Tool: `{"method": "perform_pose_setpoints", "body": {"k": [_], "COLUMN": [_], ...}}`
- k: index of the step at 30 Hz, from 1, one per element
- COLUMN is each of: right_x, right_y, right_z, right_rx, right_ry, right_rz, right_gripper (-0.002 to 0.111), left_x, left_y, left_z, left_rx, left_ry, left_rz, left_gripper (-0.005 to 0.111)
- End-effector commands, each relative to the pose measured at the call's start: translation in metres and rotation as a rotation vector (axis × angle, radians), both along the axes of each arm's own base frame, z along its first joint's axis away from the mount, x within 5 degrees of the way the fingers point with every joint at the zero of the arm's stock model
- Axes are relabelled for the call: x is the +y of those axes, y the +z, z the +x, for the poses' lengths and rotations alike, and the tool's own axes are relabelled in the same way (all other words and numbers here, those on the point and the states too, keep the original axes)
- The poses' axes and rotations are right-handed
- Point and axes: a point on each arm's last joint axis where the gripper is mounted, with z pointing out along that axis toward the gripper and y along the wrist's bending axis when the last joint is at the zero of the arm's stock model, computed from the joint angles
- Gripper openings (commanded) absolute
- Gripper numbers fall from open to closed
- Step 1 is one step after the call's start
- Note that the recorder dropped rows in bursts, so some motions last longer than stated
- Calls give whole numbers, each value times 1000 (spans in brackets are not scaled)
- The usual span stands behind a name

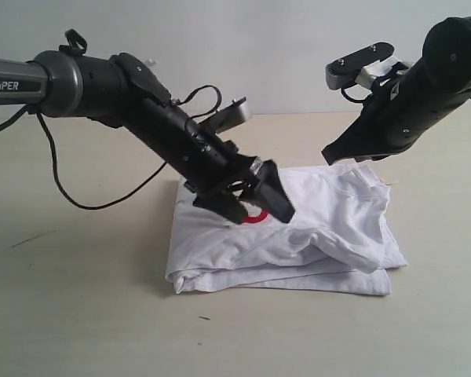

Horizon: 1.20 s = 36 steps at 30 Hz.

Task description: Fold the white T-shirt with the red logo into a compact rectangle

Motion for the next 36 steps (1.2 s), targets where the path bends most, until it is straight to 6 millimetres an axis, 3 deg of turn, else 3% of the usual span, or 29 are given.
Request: {"method": "perform_pose_setpoints", "body": {"k": [1, 3, 5, 8, 15, 22, 32, 36], "right_x": [0, 0, 0, 1, 5, 9, 10, 10], "right_y": [3, 3, 2, 2, -2, -33, -62, -71], "right_z": [1, 1, 0, -1, -1, 1, 4, 4], "right_rx": [-19, -14, -8, 4, 32, 150, 226, 249], "right_ry": [-18, -24, -24, -30, -66, -39, -45, -47], "right_rz": [24, 35, 34, 42, 116, 126, 114, 111], "right_gripper": [0, 0, 0, 0, 0, 0, 0, 0], "left_x": [16, 15, 15, 14, 14, 27, 51, 69], "left_y": [-5, -5, -5, -6, -35, -70, -75, -74], "left_z": [5, 8, 13, 20, 23, 20, 13, 20], "left_rx": [-32, -50, -74, -120, -76, -23, 7, 61], "left_ry": [18, 52, 107, 173, 195, 195, 84, 154], "left_rz": [174, 178, 175, 163, 208, 381, 620, 636], "left_gripper": [97, 83, 58, 1, 2, 2, 2, 2]}}
